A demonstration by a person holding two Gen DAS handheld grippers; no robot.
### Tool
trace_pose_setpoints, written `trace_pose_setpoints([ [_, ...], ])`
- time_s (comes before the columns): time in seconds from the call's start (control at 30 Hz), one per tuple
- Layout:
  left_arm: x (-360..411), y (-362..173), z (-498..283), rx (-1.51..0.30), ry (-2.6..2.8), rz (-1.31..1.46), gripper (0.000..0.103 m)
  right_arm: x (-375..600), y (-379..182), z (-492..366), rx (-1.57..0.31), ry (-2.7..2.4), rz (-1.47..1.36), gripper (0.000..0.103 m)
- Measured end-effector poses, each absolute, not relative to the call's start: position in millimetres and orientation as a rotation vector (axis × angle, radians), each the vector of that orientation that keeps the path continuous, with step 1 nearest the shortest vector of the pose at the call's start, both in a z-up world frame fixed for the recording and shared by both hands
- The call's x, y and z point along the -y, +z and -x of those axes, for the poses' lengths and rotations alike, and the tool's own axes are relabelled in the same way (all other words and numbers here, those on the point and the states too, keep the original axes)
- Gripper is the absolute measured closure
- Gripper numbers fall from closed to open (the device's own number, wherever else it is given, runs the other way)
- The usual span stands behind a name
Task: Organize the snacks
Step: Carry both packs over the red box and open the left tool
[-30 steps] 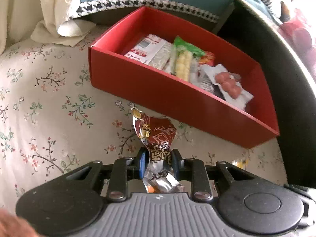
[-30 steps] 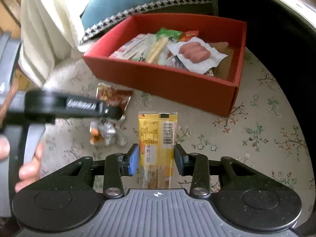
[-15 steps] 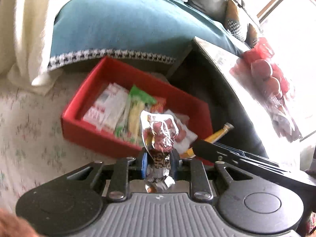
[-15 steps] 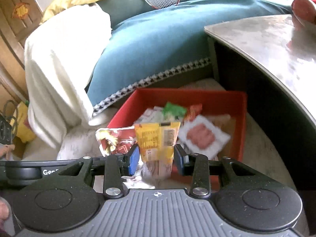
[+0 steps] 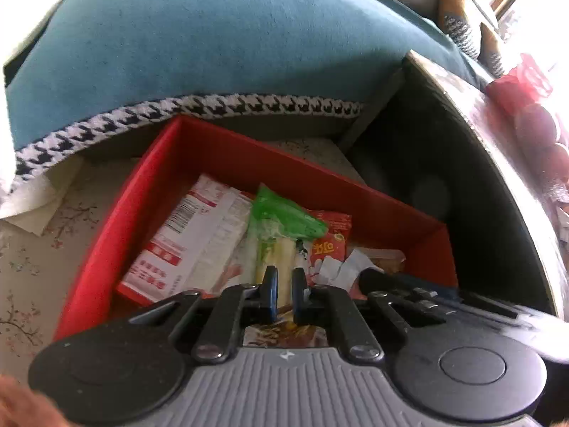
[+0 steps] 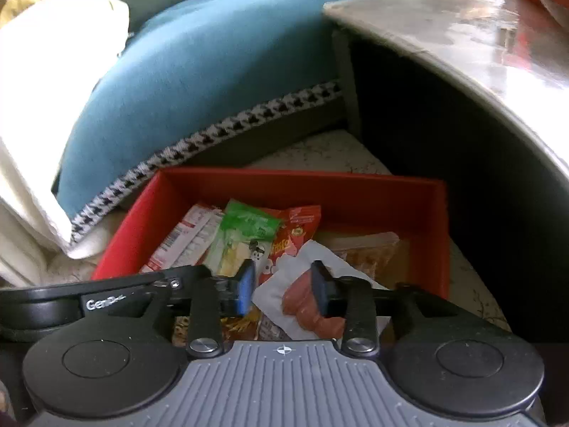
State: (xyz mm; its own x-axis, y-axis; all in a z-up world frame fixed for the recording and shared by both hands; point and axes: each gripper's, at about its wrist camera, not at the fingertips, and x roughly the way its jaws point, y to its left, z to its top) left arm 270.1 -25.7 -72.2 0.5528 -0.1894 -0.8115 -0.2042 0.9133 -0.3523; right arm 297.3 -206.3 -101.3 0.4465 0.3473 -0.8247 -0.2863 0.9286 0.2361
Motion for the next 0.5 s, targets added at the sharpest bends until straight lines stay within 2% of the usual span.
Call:
trace_pose_setpoints([
  [0.03, 22, -67, -265, -0.989, 0.006, 0.432, 0.099, 208, -93, -286, -1.028, 0.406, -0.051, 0.038],
  [0.1, 15, -54, -254, -0.965, -0.012, 0.426, 0.093, 216, -75, -248, -0.966, 0.405, -0.011, 0.028],
  [0.17, 6, -41, -242, -0.939, -0.015, 0.425, 0.092, 224, -62, -208, -0.931, 0.376, -0.012, 0.021],
  [0.2, 3, -36, -236, -0.928, -0.007, 0.424, 0.091, 229, -62, -187, -0.932, 0.353, -0.031, 0.008],
  [0.27, 1, -31, -228, -0.919, -0.007, 0.418, 0.09, 227, -78, -159, -0.978, 0.319, -0.066, 0.007],
  [0.37, 0, -31, -214, -0.938, -0.007, 0.457, 0.089, 203, -110, -164, -1.05, 0.313, -0.065, 0.008],
  [0.4, 0, -32, -210, -0.943, -0.011, 0.475, 0.089, 195, -120, -171, -1.068, 0.293, -0.057, 0.012],
  [0.43, 0, -31, -205, -0.947, -0.01, 0.482, 0.089, 189, -129, -177, -1.09, 0.288, -0.067, 0.033],
  [0.5, 1, -30, -197, -0.951, -0.021, 0.477, 0.088, 185, -141, -183, -1.141, 0.293, -0.11, 0.062],
])
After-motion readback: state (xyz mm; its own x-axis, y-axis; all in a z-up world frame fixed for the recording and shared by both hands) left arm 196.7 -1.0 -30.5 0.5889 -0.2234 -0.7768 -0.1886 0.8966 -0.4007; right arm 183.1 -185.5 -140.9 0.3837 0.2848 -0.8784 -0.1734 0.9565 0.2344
